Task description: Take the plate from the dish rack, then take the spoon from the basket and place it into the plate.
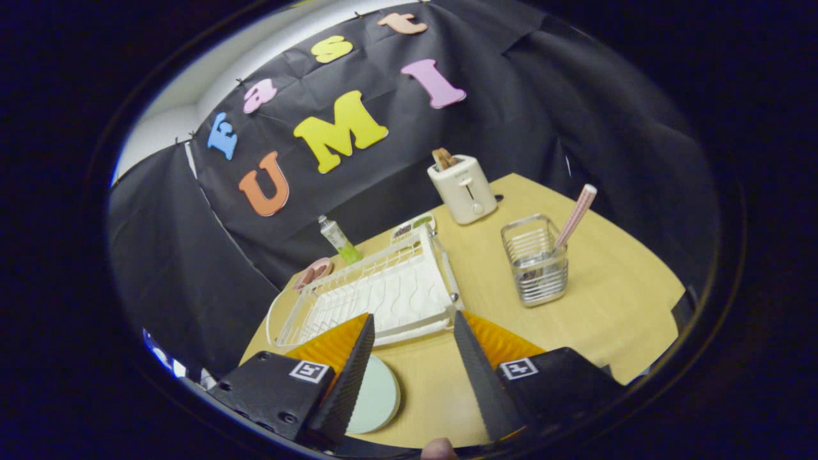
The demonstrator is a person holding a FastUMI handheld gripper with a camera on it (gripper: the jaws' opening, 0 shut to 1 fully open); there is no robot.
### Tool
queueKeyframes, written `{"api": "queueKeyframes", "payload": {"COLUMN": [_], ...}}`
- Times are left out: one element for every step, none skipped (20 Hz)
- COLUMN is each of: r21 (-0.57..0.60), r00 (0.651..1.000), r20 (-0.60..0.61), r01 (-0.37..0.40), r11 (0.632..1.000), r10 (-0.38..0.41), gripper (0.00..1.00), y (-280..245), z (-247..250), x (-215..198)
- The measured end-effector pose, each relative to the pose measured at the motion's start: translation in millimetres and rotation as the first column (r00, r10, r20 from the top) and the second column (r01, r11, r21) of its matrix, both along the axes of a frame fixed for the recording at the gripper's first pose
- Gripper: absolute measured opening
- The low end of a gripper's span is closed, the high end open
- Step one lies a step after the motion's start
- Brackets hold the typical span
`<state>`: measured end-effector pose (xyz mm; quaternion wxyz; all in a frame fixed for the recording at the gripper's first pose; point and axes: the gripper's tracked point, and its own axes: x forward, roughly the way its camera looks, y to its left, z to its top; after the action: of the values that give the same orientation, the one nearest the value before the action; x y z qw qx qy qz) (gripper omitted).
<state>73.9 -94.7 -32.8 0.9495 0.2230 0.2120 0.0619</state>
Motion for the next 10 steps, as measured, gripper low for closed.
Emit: {"api": "queueKeyframes", "payload": {"r21": [-0.046,-0.091,-0.127,-0.173,-0.218,-0.258,-0.295,-0.321,-0.338,-0.354], "r00": [0.999,0.997,0.993,0.988,0.983,0.979,0.975,0.971,0.966,0.962], "r20": [0.021,0.050,0.077,0.111,0.135,0.159,0.184,0.207,0.229,0.243], "r01": [0.031,0.067,0.098,0.128,0.150,0.169,0.178,0.184,0.196,0.208], "r11": [0.998,0.994,0.987,0.977,0.964,0.951,0.939,0.929,0.921,0.912], "r10": [-0.030,-0.062,-0.089,-0.109,-0.123,-0.131,-0.127,-0.121,-0.121,-0.125], "gripper": [0.86,0.92,0.93,0.93,0.94,0.94,0.94,0.94,0.93,0.93], "y": [-17.9,-36.7,-51.4,-67.2,-81.2,-95.7,-106.9,-116.8,-127.1,-137.8], "z": [5.9,11.1,16.2,21.2,23.3,24.0,25.3,25.0,22.5,17.1], "x": [-1.9,-4.4,-6.2,-7.6,-9.3,-10.2,-11.9,-12.9,-11.4,-5.4]}}
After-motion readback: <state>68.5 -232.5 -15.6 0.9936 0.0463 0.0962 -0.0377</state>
